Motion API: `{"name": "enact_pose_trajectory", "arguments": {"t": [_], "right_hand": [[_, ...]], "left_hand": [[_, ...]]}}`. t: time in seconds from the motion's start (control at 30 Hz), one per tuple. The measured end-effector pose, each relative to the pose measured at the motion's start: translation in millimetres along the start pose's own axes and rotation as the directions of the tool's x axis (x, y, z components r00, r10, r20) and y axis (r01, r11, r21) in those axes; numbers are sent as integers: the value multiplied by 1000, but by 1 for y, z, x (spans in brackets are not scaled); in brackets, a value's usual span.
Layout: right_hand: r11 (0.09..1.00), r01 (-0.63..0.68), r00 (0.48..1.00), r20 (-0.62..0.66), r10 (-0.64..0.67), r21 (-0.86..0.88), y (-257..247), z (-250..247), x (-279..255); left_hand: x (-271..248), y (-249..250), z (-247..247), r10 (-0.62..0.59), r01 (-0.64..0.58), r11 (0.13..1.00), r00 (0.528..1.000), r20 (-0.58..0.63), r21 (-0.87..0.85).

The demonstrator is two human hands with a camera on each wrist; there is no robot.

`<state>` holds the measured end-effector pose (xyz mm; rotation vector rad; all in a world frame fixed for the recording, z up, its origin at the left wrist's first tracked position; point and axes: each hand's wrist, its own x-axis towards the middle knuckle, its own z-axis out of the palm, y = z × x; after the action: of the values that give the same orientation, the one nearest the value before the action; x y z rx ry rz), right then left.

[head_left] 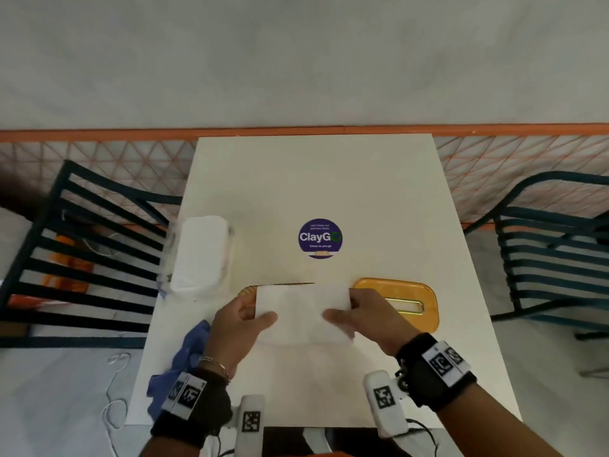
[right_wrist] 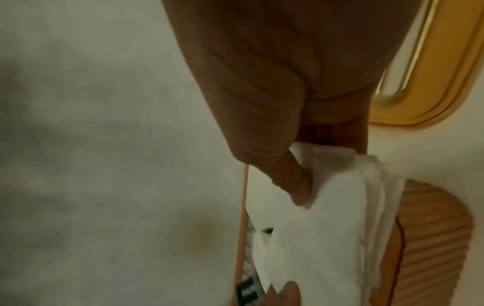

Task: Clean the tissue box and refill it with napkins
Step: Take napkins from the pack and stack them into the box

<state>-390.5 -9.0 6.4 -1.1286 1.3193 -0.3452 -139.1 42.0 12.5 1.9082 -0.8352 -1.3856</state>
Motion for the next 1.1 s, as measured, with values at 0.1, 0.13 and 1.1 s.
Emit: {"name": "enact_pose_trajectory", "arguments": {"t": [0.1,0.13,1.1], "right_hand": [[979,-58,996,-75,44,-194,-10,27,30],[950,-86,993,-100,59,-300,-13,34,36],[772,-258,920,-391,13,-581,-9,45,40]], "left_hand": [[14,3,-17,16,-2,986,996,-82,169],[18,3,-18,35,-14,966,996,-79,259],[70,-4,26,-264,-648,366,616,743,668]]}}
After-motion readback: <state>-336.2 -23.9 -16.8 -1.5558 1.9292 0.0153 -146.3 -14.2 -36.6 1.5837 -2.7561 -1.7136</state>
